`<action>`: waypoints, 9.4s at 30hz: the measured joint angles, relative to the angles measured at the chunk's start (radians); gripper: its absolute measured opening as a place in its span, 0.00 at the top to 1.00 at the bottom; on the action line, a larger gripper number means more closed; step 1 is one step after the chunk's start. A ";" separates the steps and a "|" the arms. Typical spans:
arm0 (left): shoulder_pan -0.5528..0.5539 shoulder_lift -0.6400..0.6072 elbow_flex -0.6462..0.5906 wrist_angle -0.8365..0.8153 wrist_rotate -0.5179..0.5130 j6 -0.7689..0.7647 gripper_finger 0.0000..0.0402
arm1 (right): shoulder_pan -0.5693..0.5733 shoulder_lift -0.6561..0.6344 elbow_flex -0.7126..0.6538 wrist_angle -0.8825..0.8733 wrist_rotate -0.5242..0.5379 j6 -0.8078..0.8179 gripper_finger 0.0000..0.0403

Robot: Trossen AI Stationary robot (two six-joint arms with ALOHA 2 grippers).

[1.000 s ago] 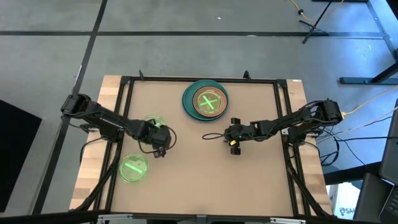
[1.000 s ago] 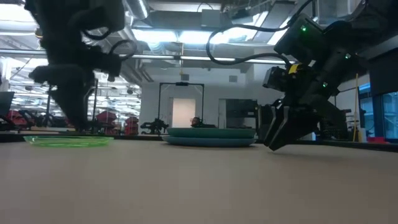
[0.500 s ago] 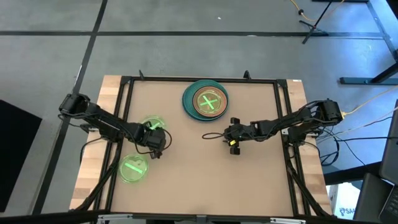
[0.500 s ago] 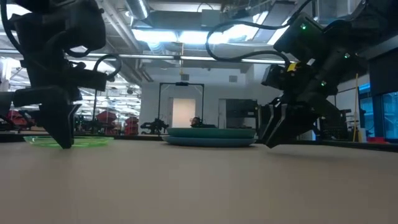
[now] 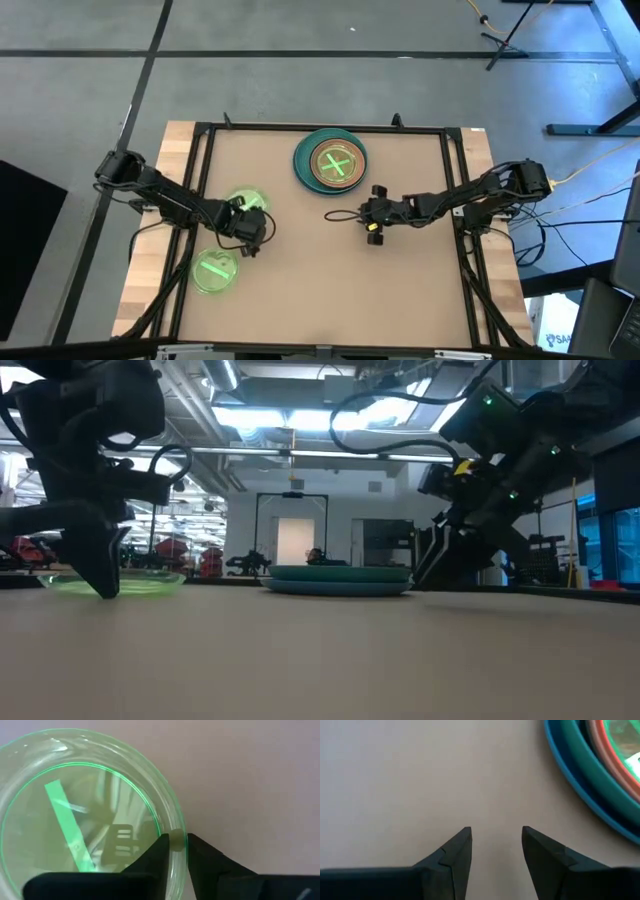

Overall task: Stack plastic plates
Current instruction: Stack the green transparent plate on top of the green transparent plate, then return to Home Position

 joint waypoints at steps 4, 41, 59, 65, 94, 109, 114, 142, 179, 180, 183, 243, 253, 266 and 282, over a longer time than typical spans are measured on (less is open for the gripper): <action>0.001 0.001 -0.002 -0.004 -0.020 0.002 0.93 | 0.000 0.000 0.000 0.003 -0.001 0.007 0.59; 0.117 0.036 0.242 0.573 -0.124 0.853 1.00 | 0.261 0.000 0.055 0.046 0.166 -0.007 0.59; 0.471 0.376 0.244 1.129 0.134 1.121 0.99 | 0.282 0.000 0.031 0.022 0.174 0.131 0.59; 0.471 0.407 0.244 1.139 0.132 1.103 0.88 | 0.282 0.000 0.031 0.027 0.176 0.128 0.59; -0.294 -0.131 0.244 0.137 0.044 0.097 0.66 | 0.280 0.000 0.030 0.119 0.184 0.021 0.59; -0.480 0.038 0.244 -0.095 0.420 -0.646 0.66 | 0.279 0.000 0.031 0.144 0.227 -0.004 0.59; -0.480 0.108 0.244 -0.081 0.489 -0.730 0.66 | 0.279 0.000 0.031 0.144 0.238 -0.004 0.59; -0.465 0.191 0.274 -0.138 0.450 -0.625 0.95 | 0.279 0.000 0.031 0.146 0.271 -0.021 0.59; 0.308 0.199 0.480 0.412 0.038 1.056 1.00 | 0.282 0.000 0.031 0.140 0.200 0.051 0.59; 0.335 0.199 0.465 0.453 0.066 1.073 1.00 | 0.282 0.000 0.031 0.140 0.200 0.051 0.59; 0.408 0.199 0.418 0.585 0.142 1.086 1.00 | 0.282 0.000 0.031 0.139 0.200 0.052 0.59; 0.471 -0.752 -0.476 0.978 0.269 0.717 0.98 | -0.249 -0.330 -0.160 0.416 -0.434 -0.140 0.96; 0.471 -1.056 -0.569 0.928 0.373 0.624 0.99 | -0.249 -0.630 -0.365 0.461 -0.469 -0.042 0.99; 0.471 -1.297 -0.569 0.839 0.404 0.587 0.99 | -0.249 -1.032 -0.548 0.360 -0.430 0.115 1.00; 0.470 -1.417 -0.569 0.649 0.389 0.561 0.99 | -0.249 -1.329 -0.548 0.045 -0.416 0.180 0.99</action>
